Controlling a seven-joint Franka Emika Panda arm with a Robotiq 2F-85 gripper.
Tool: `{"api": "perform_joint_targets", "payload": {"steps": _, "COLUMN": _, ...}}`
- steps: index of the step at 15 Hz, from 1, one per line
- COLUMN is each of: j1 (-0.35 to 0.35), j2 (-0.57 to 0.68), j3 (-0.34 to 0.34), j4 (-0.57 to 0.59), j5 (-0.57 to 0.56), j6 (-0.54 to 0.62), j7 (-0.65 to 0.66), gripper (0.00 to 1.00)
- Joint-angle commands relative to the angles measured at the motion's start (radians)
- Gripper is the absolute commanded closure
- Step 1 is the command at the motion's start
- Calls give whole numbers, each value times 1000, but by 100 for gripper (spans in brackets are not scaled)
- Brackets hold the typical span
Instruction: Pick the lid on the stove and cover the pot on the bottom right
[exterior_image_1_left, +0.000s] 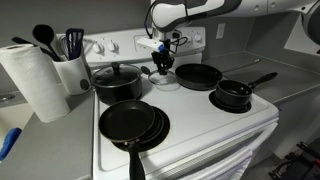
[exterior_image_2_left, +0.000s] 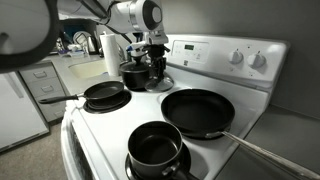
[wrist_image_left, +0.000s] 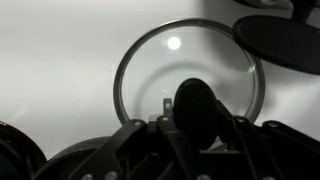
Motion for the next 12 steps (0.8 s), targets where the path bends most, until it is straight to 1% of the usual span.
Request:
{"api": "perform_joint_targets", "payload": {"steps": 1, "j1": 3, "j2": -1, "j3": 1, "j4": 54, "j5": -7, "j6": -45, "j7": -26, "gripper": 83}}
{"api": "perform_joint_targets", "payload": {"steps": 6, "j1": 12, "j2": -10, "j3": -16, "j4": 93, "j5": -58, "j6": -99, "j7": -32, "gripper": 83}}
{"api": "perform_joint_targets", "payload": {"steps": 12, "j1": 2, "j2": -45, "j3": -24, "j4": 93, "j5": -94, "j6": -149, "j7": -16, "gripper": 83}}
